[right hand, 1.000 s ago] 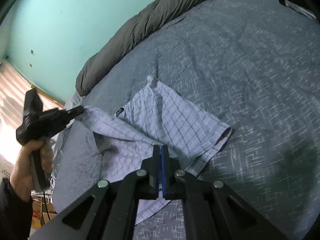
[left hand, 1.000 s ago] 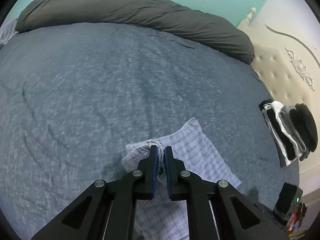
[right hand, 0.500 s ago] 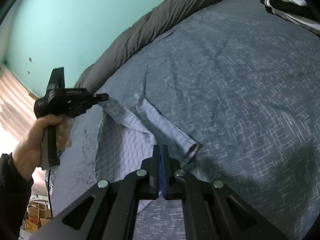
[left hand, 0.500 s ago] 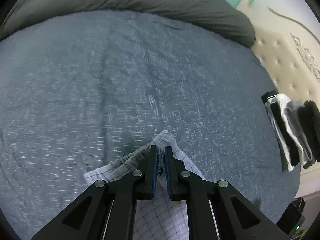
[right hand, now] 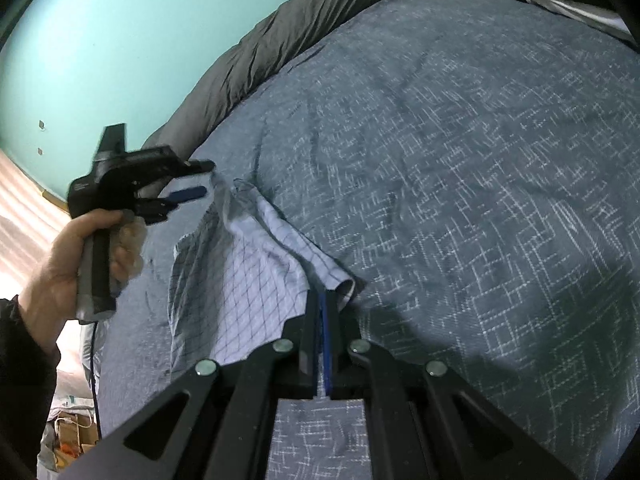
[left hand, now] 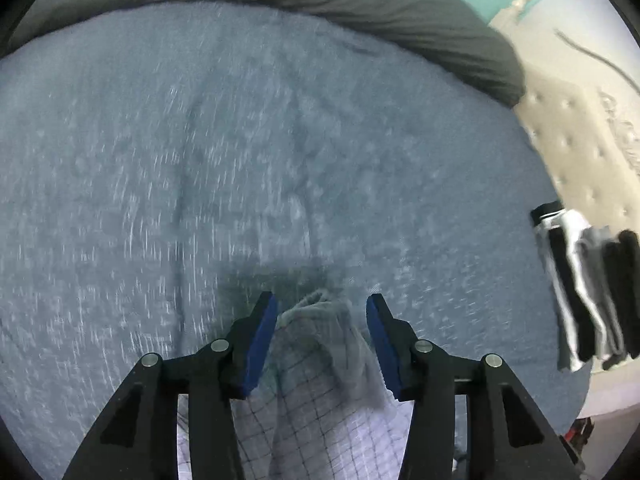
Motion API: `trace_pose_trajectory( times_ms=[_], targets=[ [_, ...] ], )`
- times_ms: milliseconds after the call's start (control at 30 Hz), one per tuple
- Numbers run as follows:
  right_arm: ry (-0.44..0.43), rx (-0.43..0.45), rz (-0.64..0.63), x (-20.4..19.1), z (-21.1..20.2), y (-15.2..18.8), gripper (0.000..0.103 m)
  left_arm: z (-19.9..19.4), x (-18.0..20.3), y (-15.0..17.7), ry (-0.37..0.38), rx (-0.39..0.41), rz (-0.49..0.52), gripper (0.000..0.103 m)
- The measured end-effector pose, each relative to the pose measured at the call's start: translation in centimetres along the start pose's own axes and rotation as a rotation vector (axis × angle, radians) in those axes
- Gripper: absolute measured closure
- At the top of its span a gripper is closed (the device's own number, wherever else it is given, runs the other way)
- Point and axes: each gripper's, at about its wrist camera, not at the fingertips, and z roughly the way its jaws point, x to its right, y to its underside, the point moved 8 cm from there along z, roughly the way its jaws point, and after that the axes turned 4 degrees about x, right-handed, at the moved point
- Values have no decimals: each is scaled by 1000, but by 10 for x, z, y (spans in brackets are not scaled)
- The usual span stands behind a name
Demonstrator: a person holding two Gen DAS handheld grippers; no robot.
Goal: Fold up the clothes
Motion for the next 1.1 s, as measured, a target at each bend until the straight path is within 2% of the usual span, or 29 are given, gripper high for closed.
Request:
trace_pose_trajectory(
  times_ms=[200,467,600,933,1100],
  targets=[
    [4,-1,19,5,6,-2,102,-14,-3,12,-24,-11,140,53],
    [12,7,43,10,6,-5,102,6,-2,38,-60,-56,223,54],
    [16,14,49,12,2,-5,102,-1,-14,42,-71,-42,206,54],
    [17,43,55,13,3,-11,102,-71,-74,60,-56,67,120,53],
    [30,47,67,17,7,-14,102,-70,-98,79,-29,45,65,53]
  ],
)
